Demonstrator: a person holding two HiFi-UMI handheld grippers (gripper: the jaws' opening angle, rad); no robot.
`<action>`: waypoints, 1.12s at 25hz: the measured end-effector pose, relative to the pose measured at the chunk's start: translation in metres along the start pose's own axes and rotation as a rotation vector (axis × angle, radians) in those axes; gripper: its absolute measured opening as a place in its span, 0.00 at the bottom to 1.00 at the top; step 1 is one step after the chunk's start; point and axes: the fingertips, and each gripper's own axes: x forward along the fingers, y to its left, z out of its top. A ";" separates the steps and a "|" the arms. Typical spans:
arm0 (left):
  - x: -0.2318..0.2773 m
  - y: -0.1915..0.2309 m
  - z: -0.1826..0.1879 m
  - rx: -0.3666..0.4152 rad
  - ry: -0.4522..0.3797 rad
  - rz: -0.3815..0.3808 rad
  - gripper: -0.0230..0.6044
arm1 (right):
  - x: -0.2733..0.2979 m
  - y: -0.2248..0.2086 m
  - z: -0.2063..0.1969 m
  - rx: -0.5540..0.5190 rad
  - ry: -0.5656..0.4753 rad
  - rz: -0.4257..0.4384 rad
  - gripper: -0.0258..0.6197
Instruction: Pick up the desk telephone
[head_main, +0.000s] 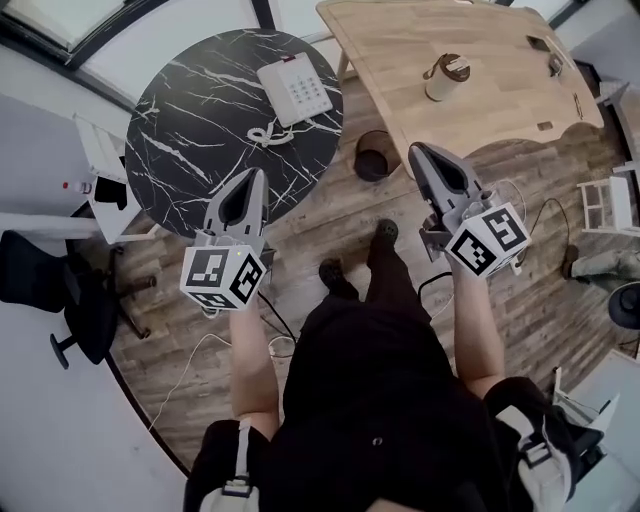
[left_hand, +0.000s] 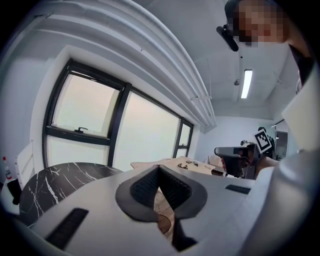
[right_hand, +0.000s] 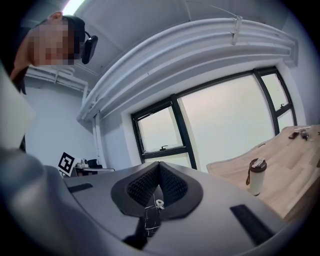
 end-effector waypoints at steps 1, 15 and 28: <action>0.003 0.000 -0.003 -0.005 0.009 -0.001 0.06 | 0.001 -0.002 -0.002 -0.004 0.008 -0.002 0.09; 0.067 0.020 0.003 -0.017 0.045 0.077 0.06 | 0.070 -0.058 0.013 0.010 0.038 0.082 0.09; 0.140 0.032 0.038 -0.005 0.022 0.196 0.06 | 0.152 -0.109 0.049 0.001 0.071 0.235 0.09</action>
